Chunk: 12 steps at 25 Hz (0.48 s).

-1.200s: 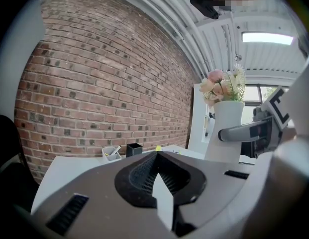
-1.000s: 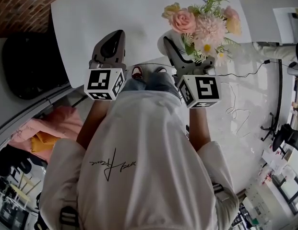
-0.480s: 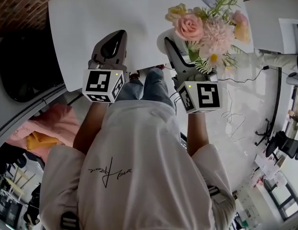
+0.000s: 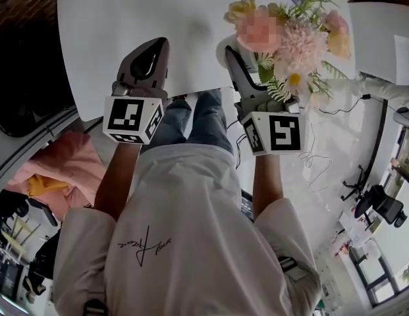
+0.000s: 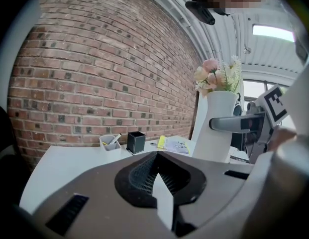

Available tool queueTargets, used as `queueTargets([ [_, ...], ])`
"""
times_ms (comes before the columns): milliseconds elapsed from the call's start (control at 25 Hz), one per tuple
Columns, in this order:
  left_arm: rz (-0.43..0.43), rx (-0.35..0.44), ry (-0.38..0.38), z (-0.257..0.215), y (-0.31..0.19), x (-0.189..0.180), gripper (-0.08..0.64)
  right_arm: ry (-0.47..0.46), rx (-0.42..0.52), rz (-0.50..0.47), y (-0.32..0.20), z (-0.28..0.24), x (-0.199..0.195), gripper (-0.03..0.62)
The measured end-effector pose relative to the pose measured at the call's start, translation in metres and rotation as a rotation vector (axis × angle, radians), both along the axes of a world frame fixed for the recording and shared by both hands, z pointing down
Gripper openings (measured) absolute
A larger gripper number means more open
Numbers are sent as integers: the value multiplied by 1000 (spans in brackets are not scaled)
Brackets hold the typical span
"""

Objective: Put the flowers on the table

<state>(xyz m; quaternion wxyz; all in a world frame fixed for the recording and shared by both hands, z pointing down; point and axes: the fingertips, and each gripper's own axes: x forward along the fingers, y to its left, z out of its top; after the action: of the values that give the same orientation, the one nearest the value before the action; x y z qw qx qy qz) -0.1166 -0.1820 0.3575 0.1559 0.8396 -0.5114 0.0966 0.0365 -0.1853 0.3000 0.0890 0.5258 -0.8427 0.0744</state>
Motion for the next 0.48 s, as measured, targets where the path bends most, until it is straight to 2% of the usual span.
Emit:
queueTargets([
  [240,-14,-10,-4,10,-7,7,5,-12,2,-2,-13,8,10,391],
  [480,-29,-31,-11,21,-8,16,5,-1,-59,-5,-19,29,19,391],
])
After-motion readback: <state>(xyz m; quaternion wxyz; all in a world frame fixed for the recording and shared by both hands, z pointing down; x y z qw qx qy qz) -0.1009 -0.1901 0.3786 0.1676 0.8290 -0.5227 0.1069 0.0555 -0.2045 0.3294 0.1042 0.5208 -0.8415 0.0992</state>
